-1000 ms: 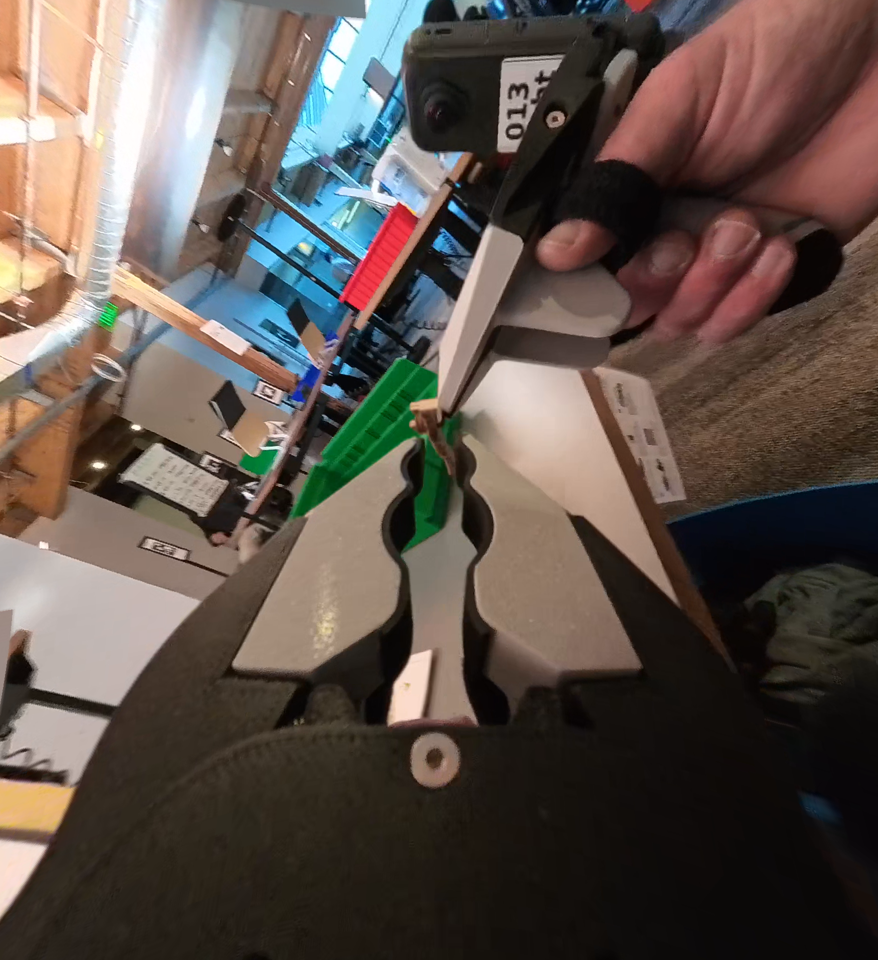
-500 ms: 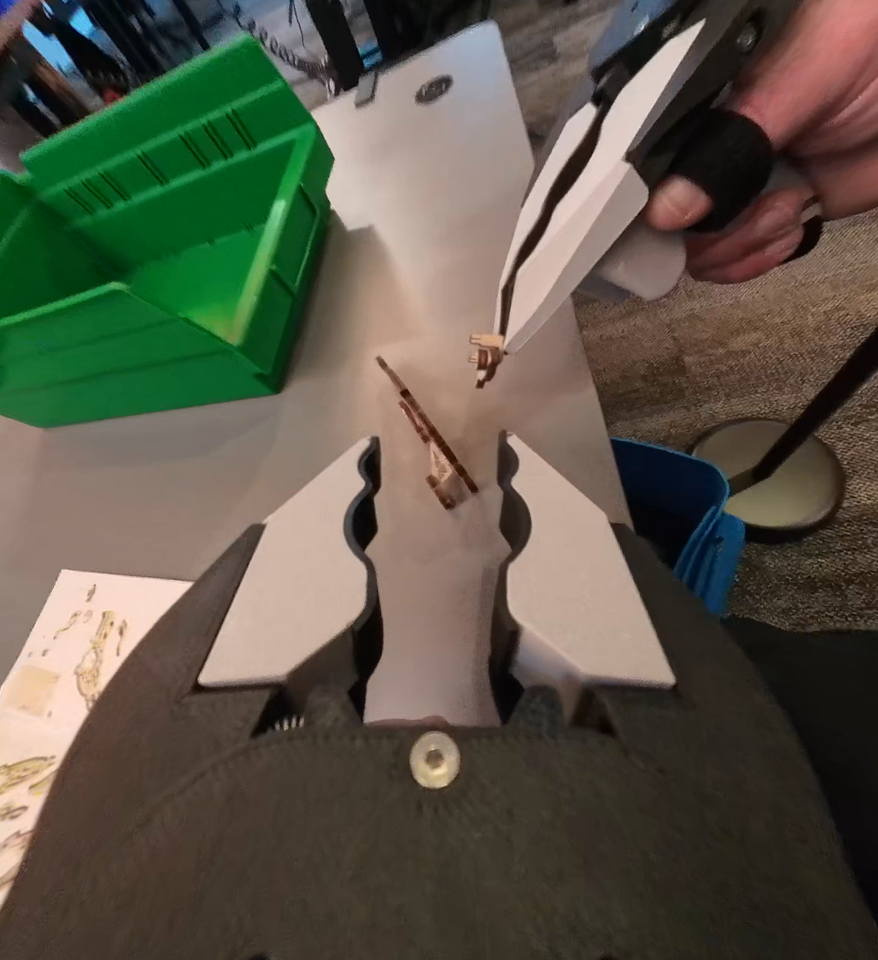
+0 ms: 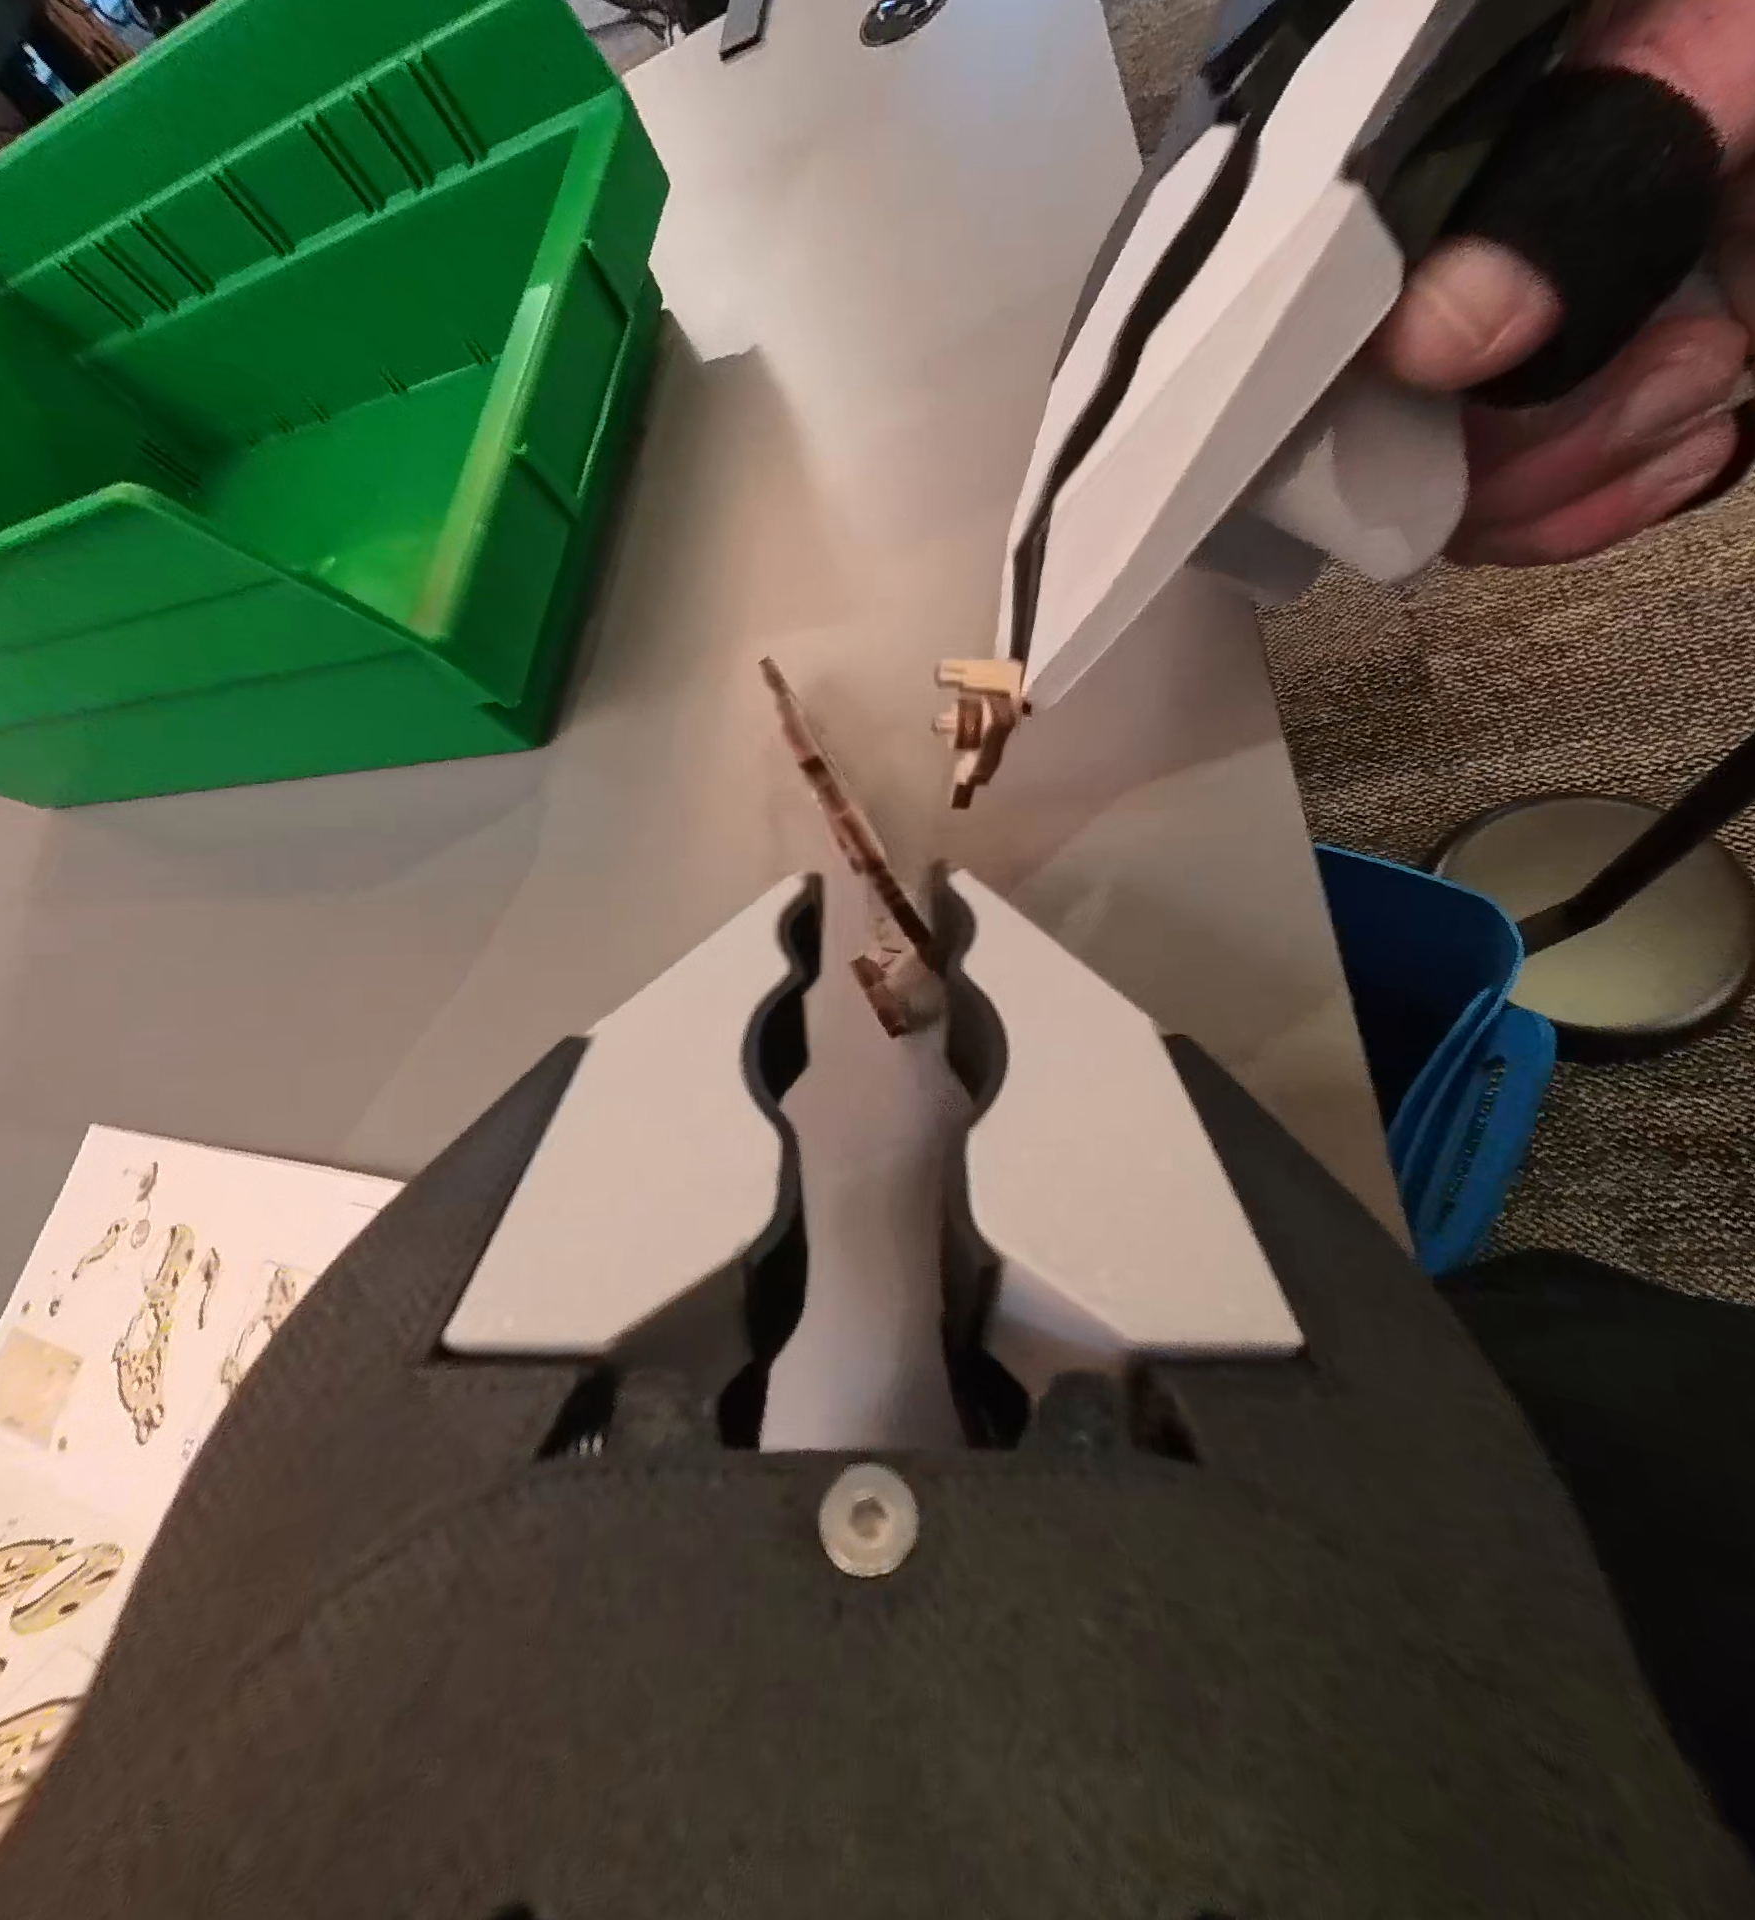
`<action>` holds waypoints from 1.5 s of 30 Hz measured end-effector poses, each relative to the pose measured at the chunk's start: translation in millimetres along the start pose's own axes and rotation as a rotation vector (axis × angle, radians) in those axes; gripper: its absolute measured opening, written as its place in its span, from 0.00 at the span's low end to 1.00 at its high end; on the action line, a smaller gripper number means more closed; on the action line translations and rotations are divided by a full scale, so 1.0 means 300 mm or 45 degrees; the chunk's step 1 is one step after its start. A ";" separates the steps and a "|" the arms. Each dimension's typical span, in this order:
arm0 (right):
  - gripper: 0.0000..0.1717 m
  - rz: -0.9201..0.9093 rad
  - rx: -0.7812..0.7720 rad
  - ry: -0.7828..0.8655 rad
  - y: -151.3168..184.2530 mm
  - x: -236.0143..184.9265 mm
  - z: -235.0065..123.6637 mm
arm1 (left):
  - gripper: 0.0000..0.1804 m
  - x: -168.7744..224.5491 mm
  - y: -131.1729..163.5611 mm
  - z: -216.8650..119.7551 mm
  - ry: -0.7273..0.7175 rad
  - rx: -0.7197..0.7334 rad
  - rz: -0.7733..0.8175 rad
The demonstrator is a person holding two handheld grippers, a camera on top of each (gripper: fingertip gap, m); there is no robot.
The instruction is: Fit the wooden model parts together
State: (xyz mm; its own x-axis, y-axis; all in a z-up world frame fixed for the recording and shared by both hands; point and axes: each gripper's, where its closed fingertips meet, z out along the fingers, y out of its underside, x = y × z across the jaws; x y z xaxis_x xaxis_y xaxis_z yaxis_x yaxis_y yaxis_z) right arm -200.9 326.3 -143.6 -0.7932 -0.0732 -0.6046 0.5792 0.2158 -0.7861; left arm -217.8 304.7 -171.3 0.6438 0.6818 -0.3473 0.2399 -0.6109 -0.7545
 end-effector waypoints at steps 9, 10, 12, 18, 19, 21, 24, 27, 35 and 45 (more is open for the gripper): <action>0.00 0.108 0.164 -0.483 -0.071 -0.216 -0.047 | 0.19 0.093 -0.191 -0.150 0.102 0.337 0.182; 0.00 0.119 0.169 -0.510 -0.073 -0.231 -0.049 | 0.17 0.109 -0.209 -0.161 0.129 0.373 0.198; 0.00 0.137 0.184 -0.525 -0.074 -0.239 -0.050 | 0.05 0.126 -0.217 -0.168 0.181 0.379 0.175; 0.00 0.064 0.167 -0.370 -0.058 -0.230 -0.055 | 0.01 0.131 -0.197 -0.173 0.203 0.302 0.121; 0.00 0.036 0.154 -0.324 -0.055 -0.225 -0.054 | 0.01 0.130 -0.191 -0.170 0.190 0.275 0.128; 0.00 -0.013 0.133 -0.245 -0.051 -0.218 -0.051 | 0.01 0.128 -0.182 -0.165 0.164 0.221 0.150; 0.00 -0.100 0.100 -0.100 -0.047 -0.199 -0.045 | 0.01 0.123 -0.168 -0.160 0.140 0.132 0.159; 0.00 -0.175 0.098 0.006 -0.054 -0.188 -0.051 | 0.01 0.112 -0.159 -0.160 0.116 0.066 0.146; 0.10 -0.434 0.041 0.261 -0.043 -0.163 -0.058 | 0.01 0.136 -0.165 -0.160 0.325 0.088 -0.145; 0.06 -1.492 -0.178 0.875 -0.049 -0.170 -0.046 | 0.01 0.158 -0.147 -0.160 0.570 -0.005 -0.496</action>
State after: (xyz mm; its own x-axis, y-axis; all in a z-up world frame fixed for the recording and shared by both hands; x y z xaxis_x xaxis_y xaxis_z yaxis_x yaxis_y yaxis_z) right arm -171.6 340.2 -99.5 -0.7579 0.2057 0.6190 -0.4826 0.4616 -0.7443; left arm -162.9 344.7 -127.8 0.7514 0.6206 0.2244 0.5225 -0.3518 -0.7767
